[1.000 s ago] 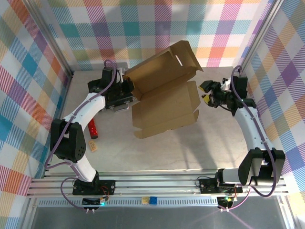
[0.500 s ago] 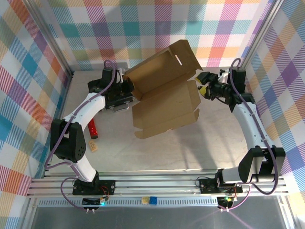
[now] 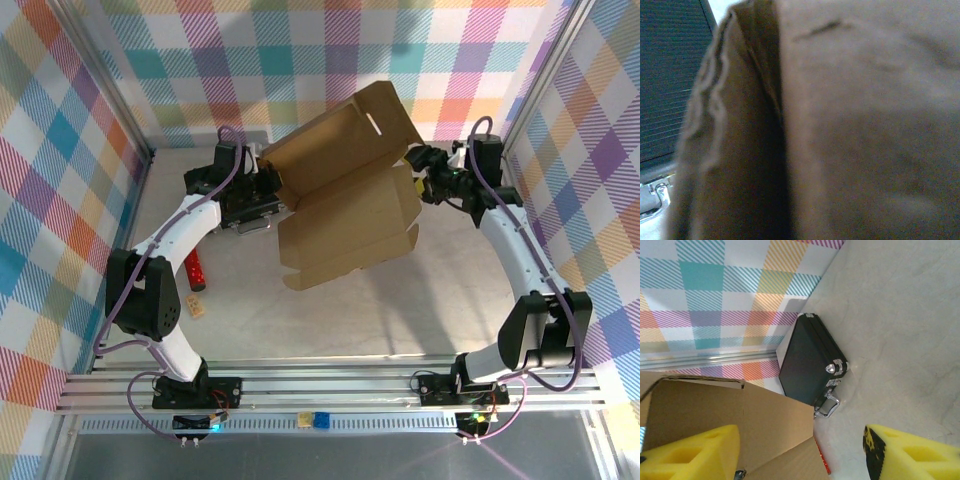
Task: Fold the paper box
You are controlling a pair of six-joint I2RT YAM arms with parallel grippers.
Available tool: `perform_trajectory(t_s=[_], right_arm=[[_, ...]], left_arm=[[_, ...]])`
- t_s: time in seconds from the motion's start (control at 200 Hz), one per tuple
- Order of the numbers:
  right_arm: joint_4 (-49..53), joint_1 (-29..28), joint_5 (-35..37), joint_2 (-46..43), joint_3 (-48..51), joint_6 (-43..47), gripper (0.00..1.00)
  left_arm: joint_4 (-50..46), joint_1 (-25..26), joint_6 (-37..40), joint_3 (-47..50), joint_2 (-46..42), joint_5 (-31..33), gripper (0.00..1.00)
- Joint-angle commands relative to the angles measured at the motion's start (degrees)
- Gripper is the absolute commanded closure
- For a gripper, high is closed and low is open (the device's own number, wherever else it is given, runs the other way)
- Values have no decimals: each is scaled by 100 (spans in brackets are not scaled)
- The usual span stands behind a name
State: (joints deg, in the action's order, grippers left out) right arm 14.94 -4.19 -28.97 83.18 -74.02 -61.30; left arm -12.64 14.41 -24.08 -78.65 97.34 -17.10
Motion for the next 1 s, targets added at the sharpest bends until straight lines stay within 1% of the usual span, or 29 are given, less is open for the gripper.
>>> perform_trajectory(t_s=[0.0, 0.04, 0.14, 0.325, 0.625, 0.705, 0.745, 0.81, 0.995], right_arm=[[-554, -26, -89, 14, 79, -95, 34], [-667, -74, -147, 97, 49, -132, 33], [-529, -215, -203, 314, -215, 0, 33], [-478, -393, -158, 415, -290, 109, 33], [73, -676, 86, 688, -596, 562, 34], [438, -724, 187, 726, -718, 789, 38], [575, -729, 296, 641, -726, 909, 39], [849, -724, 587, 401, -770, 1244, 39], [1591, -716, 1336, -372, -1031, 2538, 37]], left_arm=[[-10, -62, -139, -194, -40, -175, 100], [-22, -62, -143, -183, -40, -179, 100], [-53, -62, -158, -194, -42, -179, 100], [-151, -36, -186, -274, 16, -162, 100], [-178, 34, -254, -359, 73, -149, 100], [-254, 35, -250, -397, 81, -128, 100], [-280, 37, -234, -455, 84, -90, 100], [-714, 35, -165, -601, 124, 45, 100], [-1443, 26, 79, -975, 235, 437, 100]])
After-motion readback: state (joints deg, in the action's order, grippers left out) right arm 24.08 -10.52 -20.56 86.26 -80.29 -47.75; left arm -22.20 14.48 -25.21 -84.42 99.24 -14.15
